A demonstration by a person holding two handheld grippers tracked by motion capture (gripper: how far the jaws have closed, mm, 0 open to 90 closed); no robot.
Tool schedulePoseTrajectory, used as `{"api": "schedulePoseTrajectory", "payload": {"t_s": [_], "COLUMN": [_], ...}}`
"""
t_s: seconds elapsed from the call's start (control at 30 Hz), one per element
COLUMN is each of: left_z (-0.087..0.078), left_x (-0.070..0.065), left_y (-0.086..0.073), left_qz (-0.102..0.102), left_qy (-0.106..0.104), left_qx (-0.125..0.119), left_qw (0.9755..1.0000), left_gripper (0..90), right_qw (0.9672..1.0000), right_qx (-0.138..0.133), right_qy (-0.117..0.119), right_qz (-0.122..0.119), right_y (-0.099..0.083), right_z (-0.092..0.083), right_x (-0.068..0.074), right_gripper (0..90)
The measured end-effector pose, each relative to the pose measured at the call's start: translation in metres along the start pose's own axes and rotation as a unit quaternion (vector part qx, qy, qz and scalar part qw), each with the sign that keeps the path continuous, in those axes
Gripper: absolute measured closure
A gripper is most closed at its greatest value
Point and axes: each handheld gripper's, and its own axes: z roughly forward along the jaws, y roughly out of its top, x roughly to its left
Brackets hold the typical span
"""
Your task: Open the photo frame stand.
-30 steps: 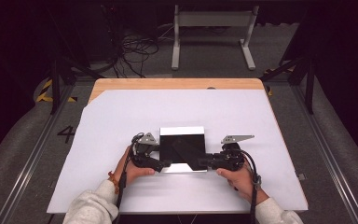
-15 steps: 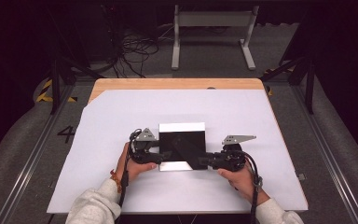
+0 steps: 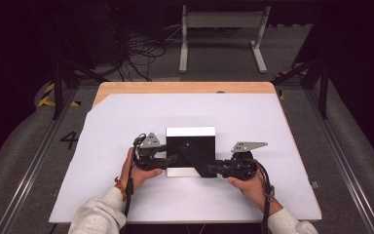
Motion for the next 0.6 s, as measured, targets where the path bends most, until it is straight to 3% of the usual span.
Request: {"api": "schedulePoseTrajectory", "payload": {"t_s": [0.37,0.6], "left_z": [-0.002,-0.003], "left_x": [-0.002,-0.002], "left_y": [0.012,0.011], "left_qz": [0.027,0.027], "left_qy": [0.028,0.021], "left_qx": [-0.020,-0.025], "left_qw": [0.9990,0.9991], "left_gripper": [55.7,54.9], "right_qw": [0.9998,0.9997], "right_qx": [-0.009,-0.009], "right_qy": [-0.018,-0.021], "right_qz": [0.004,-0.005], "right_y": [0.001,0.000], "right_z": [-0.003,-0.003], "right_x": [-0.004,-0.003], "right_gripper": [74.9,75.5]}}
